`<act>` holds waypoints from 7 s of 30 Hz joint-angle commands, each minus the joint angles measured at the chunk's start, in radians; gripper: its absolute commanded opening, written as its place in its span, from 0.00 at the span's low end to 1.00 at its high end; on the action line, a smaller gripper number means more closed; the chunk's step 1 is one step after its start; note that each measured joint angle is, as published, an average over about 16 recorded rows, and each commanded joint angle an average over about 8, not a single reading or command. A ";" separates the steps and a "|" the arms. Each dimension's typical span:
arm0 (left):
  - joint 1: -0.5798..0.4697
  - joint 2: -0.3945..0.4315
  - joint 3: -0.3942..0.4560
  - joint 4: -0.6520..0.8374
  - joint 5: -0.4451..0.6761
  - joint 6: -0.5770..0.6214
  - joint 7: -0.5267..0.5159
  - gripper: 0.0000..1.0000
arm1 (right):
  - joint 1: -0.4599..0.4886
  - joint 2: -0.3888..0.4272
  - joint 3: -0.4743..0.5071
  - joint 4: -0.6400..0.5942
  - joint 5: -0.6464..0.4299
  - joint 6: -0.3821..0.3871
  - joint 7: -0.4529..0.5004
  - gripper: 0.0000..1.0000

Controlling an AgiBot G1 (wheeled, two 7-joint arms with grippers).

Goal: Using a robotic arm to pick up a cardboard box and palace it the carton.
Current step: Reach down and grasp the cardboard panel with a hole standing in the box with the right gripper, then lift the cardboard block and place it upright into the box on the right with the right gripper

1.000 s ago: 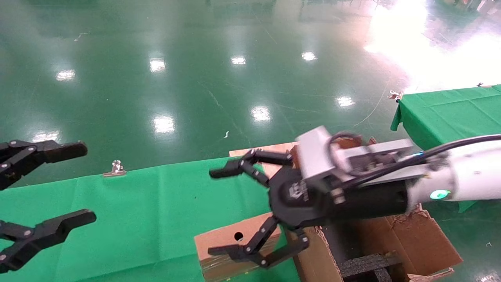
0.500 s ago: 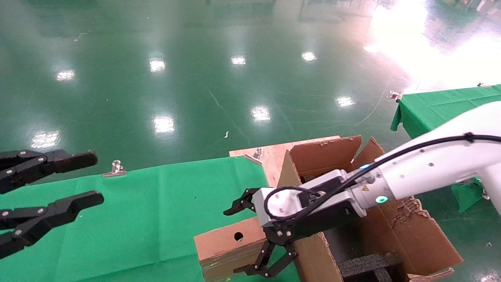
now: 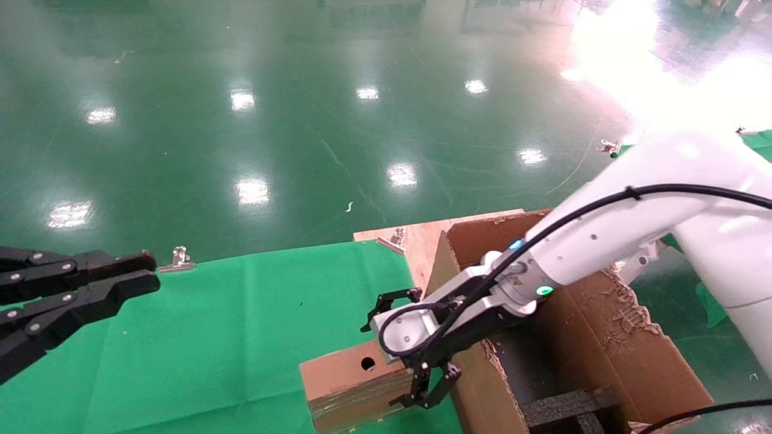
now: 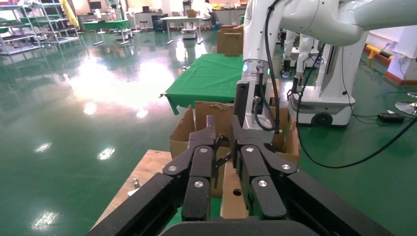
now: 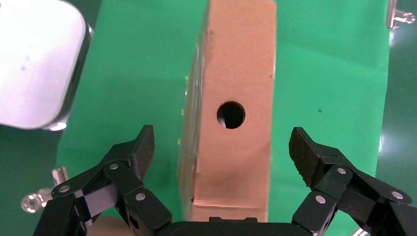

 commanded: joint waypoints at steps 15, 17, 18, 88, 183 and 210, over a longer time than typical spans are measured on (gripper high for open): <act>0.000 0.000 0.000 0.000 0.000 0.000 0.000 1.00 | 0.028 -0.045 -0.051 0.009 -0.063 0.011 -0.001 0.00; 0.000 0.000 0.000 0.000 0.000 0.000 0.000 1.00 | 0.027 -0.043 -0.049 0.009 -0.061 0.011 -0.001 0.00; 0.000 0.000 0.000 0.000 0.000 0.000 0.000 1.00 | 0.027 -0.043 -0.048 0.009 -0.060 0.011 -0.001 0.00; 0.000 0.000 0.000 0.000 0.000 0.000 0.000 1.00 | 0.646 0.199 -0.367 -0.426 0.270 -0.030 -0.224 0.00; 0.001 -0.001 0.000 0.001 -0.001 -0.001 0.000 1.00 | 0.170 0.609 -0.682 -0.309 0.401 0.661 0.744 0.00; 0.001 -0.001 0.000 0.001 -0.001 -0.001 0.000 1.00 | 0.031 0.418 -0.700 -0.503 0.469 0.758 0.663 0.00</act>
